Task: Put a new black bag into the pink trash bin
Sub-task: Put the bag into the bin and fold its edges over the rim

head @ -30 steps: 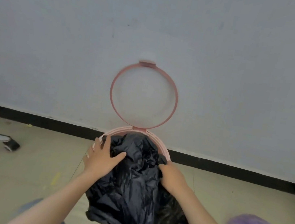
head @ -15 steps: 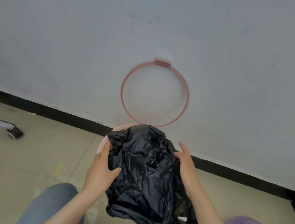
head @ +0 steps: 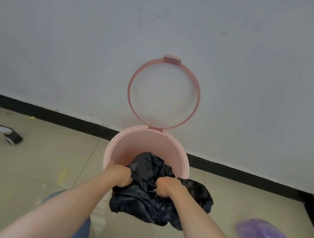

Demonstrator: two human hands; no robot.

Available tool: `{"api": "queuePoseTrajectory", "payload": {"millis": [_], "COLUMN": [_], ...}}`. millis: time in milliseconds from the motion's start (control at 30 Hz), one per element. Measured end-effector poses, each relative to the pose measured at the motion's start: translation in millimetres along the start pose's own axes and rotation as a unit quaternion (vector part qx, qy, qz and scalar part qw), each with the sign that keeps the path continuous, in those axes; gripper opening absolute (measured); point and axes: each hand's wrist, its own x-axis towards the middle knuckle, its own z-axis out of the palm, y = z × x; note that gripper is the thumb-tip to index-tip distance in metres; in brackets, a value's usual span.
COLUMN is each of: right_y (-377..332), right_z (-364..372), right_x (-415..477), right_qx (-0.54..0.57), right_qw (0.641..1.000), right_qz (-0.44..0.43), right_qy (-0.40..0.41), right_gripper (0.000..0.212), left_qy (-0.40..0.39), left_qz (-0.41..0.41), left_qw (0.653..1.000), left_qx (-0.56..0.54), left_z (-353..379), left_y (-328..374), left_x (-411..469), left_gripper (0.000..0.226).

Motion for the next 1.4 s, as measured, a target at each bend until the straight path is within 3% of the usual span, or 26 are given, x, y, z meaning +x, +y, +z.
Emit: {"api": "queuePoseTrajectory", "payload": {"millis": [100,167,267,367,433,500,567,633,700,767,833,867,900,933,1000,1067,1133,1267,1333,1400], "right_y": [3,6,21,42,49,48,45,42,35,25,8,2,-3,-5,-3,6,11,16,18,23], "right_z": [-3,-4,-3,15,31,41,36,20,2,-11,-16,-15,-10,0,17,24,25,33,47,59], "right_x": [-4,-14,-40,-73,-89,-92,-89,-85,-80,-71,-63,-58,-49,-40,-27,-22,-23,-45,-60,-70], "right_qx": [0.055,0.129,0.174,0.148,0.098,0.001,-0.027,0.037,0.11,0.19,0.222,0.177,0.114,0.055,-0.027,-0.05,-0.009,0.05,0.016,-0.063], "right_qw": [0.996,0.975,0.936,0.965,0.98,0.986,0.981,0.97,0.947,0.889,0.817,0.805,0.815,0.853,0.949,0.982,0.976,0.925,0.919,0.933], "right_qz": [-0.003,-0.036,-0.061,-0.08,-0.088,-0.067,-0.039,-0.045,-0.031,0.011,0.027,0.003,-0.032,-0.075,-0.087,-0.055,-0.051,-0.088,-0.117,-0.121], "right_qy": [0.066,0.178,0.299,0.203,0.149,0.156,0.19,0.236,0.301,0.417,0.531,0.566,0.567,0.514,0.302,0.175,0.211,0.367,0.376,0.332], "right_gripper": [0.024,0.031,0.04,0.054,0.073,0.083,0.066,0.033,0.021,0.02,0.024,0.025,0.027,0.033,0.043,0.048,0.045,0.045,0.052,0.061], "left_qy": [0.103,0.172,0.138,0.085,0.094,0.101,0.102,0.132,0.219,0.299,0.312,0.295,0.273,0.256,0.234,0.223,0.228,0.274,0.285,0.266], "left_qz": [0.001,0.032,0.141,0.185,0.175,0.19,0.22,0.196,0.126,0.043,-0.027,-0.052,-0.067,-0.068,-0.046,-0.011,0.026,0.073,0.086,0.11], "left_qw": [0.993,0.975,0.955,0.971,0.979,0.975,0.962,0.952,0.939,0.93,0.931,0.935,0.938,0.939,0.941,0.944,0.945,0.946,0.947,0.953], "left_qx": [-0.063,-0.141,-0.22,-0.125,-0.041,-0.048,-0.123,-0.197,-0.231,-0.209,-0.188,-0.19,-0.201,-0.218,-0.241,-0.244,-0.233,-0.155,-0.123,-0.096], "left_z": [-4,3,25,44,46,41,27,7,-16,-31,-34,-31,-25,-17,3,22,36,60,72,81], "left_y": [9,14,11,5,3,0,-5,-11,-19,-23,-22,-19,-15,-11,-4,-1,0,1,-1,-5], "left_x": [-7,-19,-45,-58,-56,-51,-44,-39,-33,-25,-18,-17,-17,-18,-22,-30,-38,-56,-62,-67], "left_gripper": [0.042,0.047,0.074,0.086,0.071,0.047,0.031,0.026,0.026,0.026,0.037,0.047,0.057,0.065,0.076,0.082,0.084,0.092,0.095,0.094]}}
